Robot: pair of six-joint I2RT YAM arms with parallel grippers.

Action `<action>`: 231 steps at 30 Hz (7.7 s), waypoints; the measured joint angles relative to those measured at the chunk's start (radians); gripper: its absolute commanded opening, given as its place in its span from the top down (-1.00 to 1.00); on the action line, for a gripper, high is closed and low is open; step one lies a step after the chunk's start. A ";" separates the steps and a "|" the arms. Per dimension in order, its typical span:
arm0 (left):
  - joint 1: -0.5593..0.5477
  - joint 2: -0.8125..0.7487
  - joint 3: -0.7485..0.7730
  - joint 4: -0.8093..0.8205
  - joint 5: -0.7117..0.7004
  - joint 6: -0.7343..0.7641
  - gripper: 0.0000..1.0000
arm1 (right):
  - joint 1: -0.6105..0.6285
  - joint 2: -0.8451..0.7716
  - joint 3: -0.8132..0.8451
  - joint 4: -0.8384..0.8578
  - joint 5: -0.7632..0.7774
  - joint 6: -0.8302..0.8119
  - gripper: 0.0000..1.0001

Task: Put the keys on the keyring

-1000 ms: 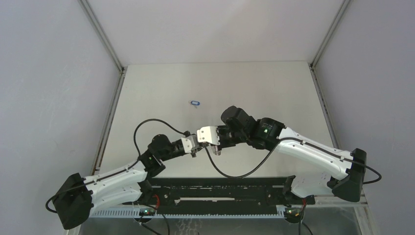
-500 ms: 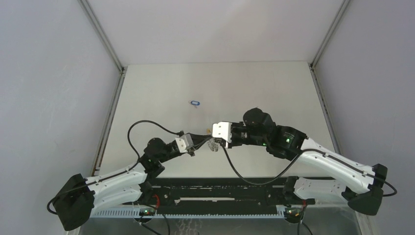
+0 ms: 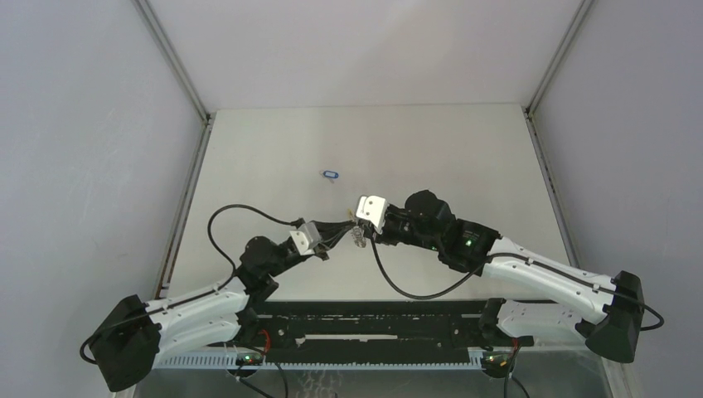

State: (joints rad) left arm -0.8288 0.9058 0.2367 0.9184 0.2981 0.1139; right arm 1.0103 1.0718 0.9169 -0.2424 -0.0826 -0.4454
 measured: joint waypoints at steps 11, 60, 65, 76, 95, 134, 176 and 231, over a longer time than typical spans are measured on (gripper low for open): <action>0.001 -0.008 -0.002 -0.001 -0.052 0.001 0.99 | 0.000 0.002 0.000 0.073 0.005 0.070 0.31; 0.029 -0.036 -0.014 0.050 0.234 -0.032 0.99 | -0.285 0.043 0.008 -0.028 -0.756 -0.071 1.00; 0.045 -0.035 -0.028 0.099 0.249 -0.064 0.99 | -0.299 0.080 0.039 -0.041 -0.780 -0.064 1.00; 0.054 -0.005 -0.029 0.173 0.267 -0.105 0.99 | -0.292 0.123 0.074 -0.078 -0.786 -0.064 0.59; 0.059 0.000 -0.029 0.225 0.325 -0.116 0.99 | -0.327 0.049 0.074 -0.077 -0.847 -0.151 0.40; 0.060 -0.063 0.000 -0.176 0.257 -0.019 0.19 | -0.124 0.130 0.357 -0.513 -0.379 -0.273 1.00; 0.054 0.102 0.004 0.092 0.264 -0.053 0.53 | 0.088 0.299 0.502 -0.715 0.024 -0.281 1.00; 0.055 0.061 0.005 0.285 0.291 -0.115 1.00 | -0.283 0.130 0.318 -0.406 -0.742 -0.219 1.00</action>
State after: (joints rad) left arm -0.7734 0.9665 0.2413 1.2037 0.5896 -0.0013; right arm 0.7269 1.2015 1.2350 -0.6479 -0.8246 -0.6647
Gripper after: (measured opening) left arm 0.010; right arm 0.002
